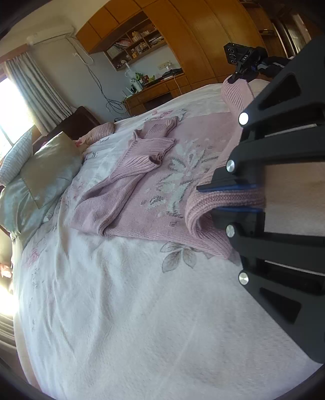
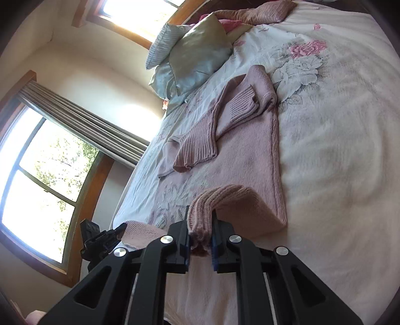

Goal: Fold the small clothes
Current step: 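Grasp the ribbed hem edge with both tools and lift it, then fold the hem with both tools up over the body toward the collar and release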

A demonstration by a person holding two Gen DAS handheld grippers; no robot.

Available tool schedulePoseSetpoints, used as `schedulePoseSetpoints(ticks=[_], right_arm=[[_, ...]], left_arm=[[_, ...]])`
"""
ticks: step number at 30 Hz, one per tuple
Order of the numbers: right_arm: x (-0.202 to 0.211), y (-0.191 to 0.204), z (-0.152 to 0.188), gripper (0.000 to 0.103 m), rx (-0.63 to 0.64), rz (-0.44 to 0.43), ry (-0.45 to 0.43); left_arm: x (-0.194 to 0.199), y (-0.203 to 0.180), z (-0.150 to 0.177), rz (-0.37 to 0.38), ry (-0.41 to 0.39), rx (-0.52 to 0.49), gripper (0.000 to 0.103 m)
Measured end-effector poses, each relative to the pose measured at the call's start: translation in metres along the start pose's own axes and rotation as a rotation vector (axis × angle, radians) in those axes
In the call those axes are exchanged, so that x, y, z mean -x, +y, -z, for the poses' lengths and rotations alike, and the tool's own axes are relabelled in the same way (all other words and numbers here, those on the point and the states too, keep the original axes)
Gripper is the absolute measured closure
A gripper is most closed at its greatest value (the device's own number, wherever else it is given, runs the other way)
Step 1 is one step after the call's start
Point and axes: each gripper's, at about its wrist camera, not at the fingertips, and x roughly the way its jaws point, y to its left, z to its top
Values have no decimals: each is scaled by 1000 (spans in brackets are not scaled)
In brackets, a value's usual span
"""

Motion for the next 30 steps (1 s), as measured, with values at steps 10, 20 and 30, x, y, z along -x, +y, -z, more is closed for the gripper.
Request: schedulePoseSetpoints(ticks=[10, 20, 30], right_arm=[[-62, -42, -57, 91, -81, 106, 49], [-62, -63, -74, 57, -98, 166, 38], [-55, -24, -66, 57, 104, 265, 36]], left_arm=[[-77, 32, -44, -47, 69, 99, 91], [-49, 55, -63, 34, 16, 191, 59], [-67, 9, -69, -138, 26, -144, 48]])
